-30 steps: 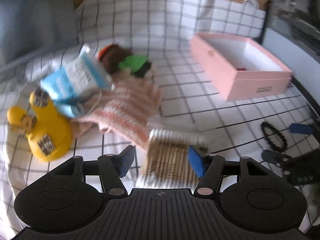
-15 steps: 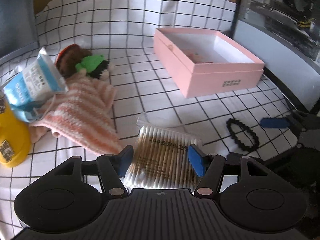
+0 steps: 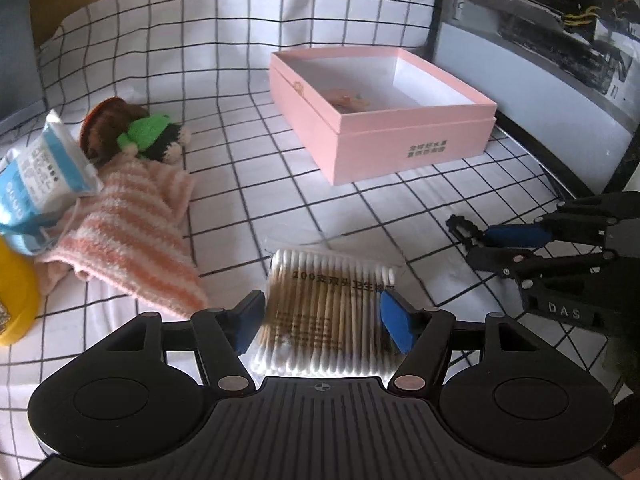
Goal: Organize soft objects
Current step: 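Carry the bracelet and cotton-swab pack toward the pink box with both grippers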
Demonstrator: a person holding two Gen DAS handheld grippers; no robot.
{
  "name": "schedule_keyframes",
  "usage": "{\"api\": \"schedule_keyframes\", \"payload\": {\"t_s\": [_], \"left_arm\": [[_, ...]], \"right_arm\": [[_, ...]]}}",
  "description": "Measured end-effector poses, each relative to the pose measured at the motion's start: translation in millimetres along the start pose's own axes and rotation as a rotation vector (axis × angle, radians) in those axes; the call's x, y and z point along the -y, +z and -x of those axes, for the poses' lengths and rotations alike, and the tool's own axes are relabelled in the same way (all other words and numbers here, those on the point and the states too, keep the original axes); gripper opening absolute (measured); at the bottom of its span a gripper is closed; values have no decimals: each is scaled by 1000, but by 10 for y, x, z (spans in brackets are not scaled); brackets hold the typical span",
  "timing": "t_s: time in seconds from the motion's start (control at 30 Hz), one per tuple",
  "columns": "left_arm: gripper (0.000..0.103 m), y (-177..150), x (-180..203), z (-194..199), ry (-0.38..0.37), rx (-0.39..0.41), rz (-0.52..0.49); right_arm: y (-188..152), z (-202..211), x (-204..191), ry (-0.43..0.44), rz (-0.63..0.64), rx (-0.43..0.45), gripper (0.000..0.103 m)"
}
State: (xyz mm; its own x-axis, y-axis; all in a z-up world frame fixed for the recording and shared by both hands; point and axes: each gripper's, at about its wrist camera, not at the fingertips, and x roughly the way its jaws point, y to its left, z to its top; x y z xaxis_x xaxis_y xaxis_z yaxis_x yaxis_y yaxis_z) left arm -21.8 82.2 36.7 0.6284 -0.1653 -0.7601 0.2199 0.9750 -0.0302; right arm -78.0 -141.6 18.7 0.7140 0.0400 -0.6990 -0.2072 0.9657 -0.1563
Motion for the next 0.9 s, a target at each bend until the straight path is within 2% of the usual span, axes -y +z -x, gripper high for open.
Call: {"api": "schedule_keyframes", "payload": {"t_s": [0.17, 0.27, 0.33, 0.4, 0.43, 0.5, 0.57, 0.63, 0.73, 0.83, 0.9], "left_arm": [[67, 26, 84, 15, -40, 16, -17], [66, 44, 62, 125, -35, 55, 21], [66, 41, 115, 152, -45, 43, -3], [66, 23, 198, 104, -47, 11, -47], [69, 10, 236, 62, -48, -8, -66], [83, -23, 318, 17, -40, -13, -101], [90, -32, 398, -10, -52, -24, -129], [89, -43, 444, -25, -48, -32, -148], [82, -15, 427, 21, -17, -15, -134], [82, 41, 334, 2, 63, -11, -111], [82, 71, 280, -38, 43, -28, -76]], "right_arm": [[-74, 29, 22, -7, -10, 42, 31], [-135, 49, 7, -36, -5, 77, 43], [-136, 46, 52, -31, -33, 80, 45], [-127, 35, 123, -21, -71, 73, 53], [-125, 34, 164, -8, -88, 74, 53], [-130, 36, 182, 4, -91, 77, 54], [-132, 34, 185, 16, -90, 77, 58], [-133, 36, 200, 31, -94, 78, 60], [-139, 45, 223, 46, -112, 82, 60], [-142, 44, 228, 51, -115, 83, 61], [-147, 46, 225, 56, -116, 83, 63]]}}
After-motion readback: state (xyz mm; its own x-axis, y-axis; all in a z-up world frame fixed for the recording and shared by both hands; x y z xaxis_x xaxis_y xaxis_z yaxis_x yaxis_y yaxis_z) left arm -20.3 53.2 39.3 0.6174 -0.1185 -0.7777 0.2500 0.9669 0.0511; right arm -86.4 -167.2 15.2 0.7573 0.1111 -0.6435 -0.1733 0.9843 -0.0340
